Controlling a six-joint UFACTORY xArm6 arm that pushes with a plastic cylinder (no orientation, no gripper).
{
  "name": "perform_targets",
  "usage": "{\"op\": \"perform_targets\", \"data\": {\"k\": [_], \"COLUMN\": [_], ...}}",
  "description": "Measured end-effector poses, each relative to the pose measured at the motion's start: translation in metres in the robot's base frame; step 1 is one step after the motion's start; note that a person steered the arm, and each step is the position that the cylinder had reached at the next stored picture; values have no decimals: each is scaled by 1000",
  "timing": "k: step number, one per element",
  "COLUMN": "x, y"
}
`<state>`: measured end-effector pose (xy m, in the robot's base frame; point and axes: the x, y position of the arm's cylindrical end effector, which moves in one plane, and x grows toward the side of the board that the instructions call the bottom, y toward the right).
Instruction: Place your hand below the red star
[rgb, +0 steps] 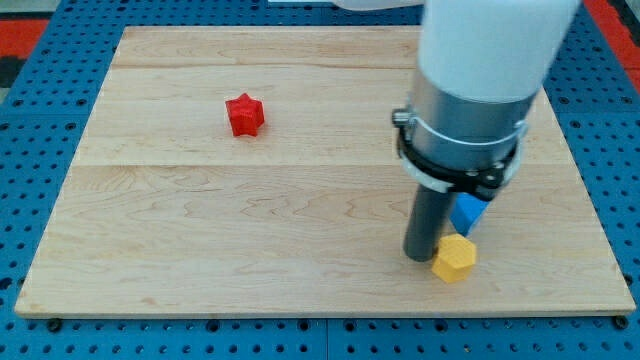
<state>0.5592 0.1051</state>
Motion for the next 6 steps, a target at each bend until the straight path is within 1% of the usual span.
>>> {"op": "perform_targets", "data": {"k": [1, 2, 3, 4, 5, 6], "x": [0, 0, -13, -44, -93, -145], "y": [16, -2, -81, -164, -219, -230]}}
